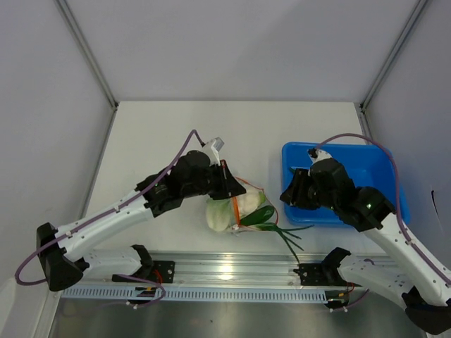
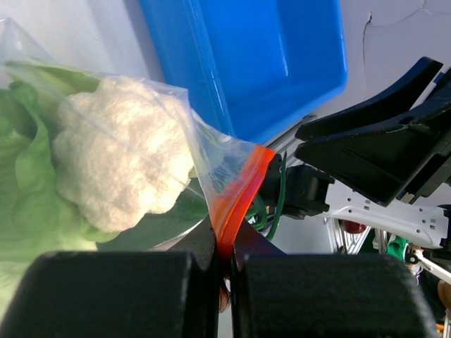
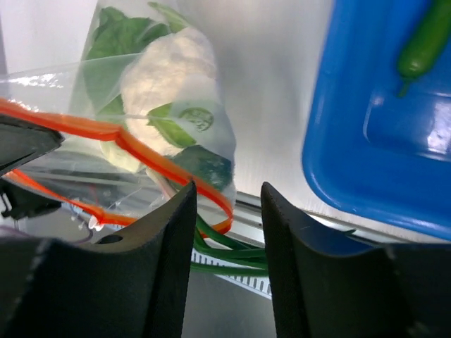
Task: Place the food in the zip-top bag and seal the zipper
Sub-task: Adjust the fake vegetable in the zipper food storage bag.
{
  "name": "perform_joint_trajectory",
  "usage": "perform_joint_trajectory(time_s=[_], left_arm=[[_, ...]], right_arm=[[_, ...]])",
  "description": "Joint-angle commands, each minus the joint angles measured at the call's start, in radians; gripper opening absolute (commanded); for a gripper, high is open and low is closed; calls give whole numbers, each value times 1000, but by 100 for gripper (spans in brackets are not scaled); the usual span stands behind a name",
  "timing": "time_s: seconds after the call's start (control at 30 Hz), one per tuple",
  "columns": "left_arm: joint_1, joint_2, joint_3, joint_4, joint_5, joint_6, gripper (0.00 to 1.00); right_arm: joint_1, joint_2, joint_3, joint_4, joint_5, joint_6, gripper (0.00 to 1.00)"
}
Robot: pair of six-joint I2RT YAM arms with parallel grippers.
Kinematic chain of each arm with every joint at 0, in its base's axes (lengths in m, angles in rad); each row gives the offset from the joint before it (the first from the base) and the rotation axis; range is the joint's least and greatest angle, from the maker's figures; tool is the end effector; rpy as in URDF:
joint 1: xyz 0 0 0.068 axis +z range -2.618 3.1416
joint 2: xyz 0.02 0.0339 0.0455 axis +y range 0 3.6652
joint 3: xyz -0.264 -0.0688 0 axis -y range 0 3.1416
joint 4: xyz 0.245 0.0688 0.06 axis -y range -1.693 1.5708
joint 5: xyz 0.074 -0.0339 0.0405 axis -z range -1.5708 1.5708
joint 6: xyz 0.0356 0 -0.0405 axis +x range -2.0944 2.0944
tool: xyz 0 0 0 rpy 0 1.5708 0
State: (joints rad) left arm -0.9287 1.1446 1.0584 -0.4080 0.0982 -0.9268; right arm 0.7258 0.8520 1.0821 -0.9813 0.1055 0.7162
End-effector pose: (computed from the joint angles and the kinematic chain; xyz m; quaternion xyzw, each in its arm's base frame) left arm 0.1508 -0.2075 0.3407 0.0260 0.8575 -0.4351 0.2733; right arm 0.1154 0.0974 0.3518 0.0166 0.9160 0.2263 0.3308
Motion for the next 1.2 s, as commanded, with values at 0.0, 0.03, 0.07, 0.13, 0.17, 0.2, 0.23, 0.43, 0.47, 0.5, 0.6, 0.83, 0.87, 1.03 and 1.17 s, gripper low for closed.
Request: perform_joint_trajectory(time_s=[0.0,0.03,0.07,0.13,0.17,0.2,0.23,0.43,0.47,0.5,0.6,0.83,0.87,1.03,1.17], left_arm=[[5,-42,6,64,9,-23,0],[5,-43,8,66,9,-21,1],[5,-43,8,63,11,-21,0],[5,-43,11,60,11,-21,1],[5,-43,11,60,11,-21,0],[5,-43,9,60,11,-21,1],[5,-43,11,58,11,-20,0],[5,-46,21,52,9,-17,1],[5,-46,26,52,11,-17,1],[5,-46,26,52,11,-17,1],[5,-49,29,52,14,-17,1],[5,-65,28,43,17,-20,0],[4,-66,31,41,17,-18,1],[5,-75,26,43,20,-14,1],[4,-53,-3,66,31,-3,1]], right_arm=[[-19,45,33,52,-171,-151,43],[-17,39,-5,103,-200,-159,42],[-16,29,-26,131,-264,-167,42],[-14,-8,-78,214,-328,-184,42],[-12,-20,-92,236,-351,-185,42],[-8,-28,-105,248,-377,-187,42],[-6,-36,-116,262,-380,-189,42],[-2,-30,-172,260,-353,-195,43],[-2,-30,-180,259,-339,-193,43],[-2,-28,-183,251,-326,-192,42],[-5,-27,-197,242,-261,-185,38],[-14,-7,-252,283,-208,-164,21],[-14,-4,-258,299,-211,-158,19],[-12,9,-242,300,-205,-159,0],[-12,-2,-119,241,-164,-166,0]])
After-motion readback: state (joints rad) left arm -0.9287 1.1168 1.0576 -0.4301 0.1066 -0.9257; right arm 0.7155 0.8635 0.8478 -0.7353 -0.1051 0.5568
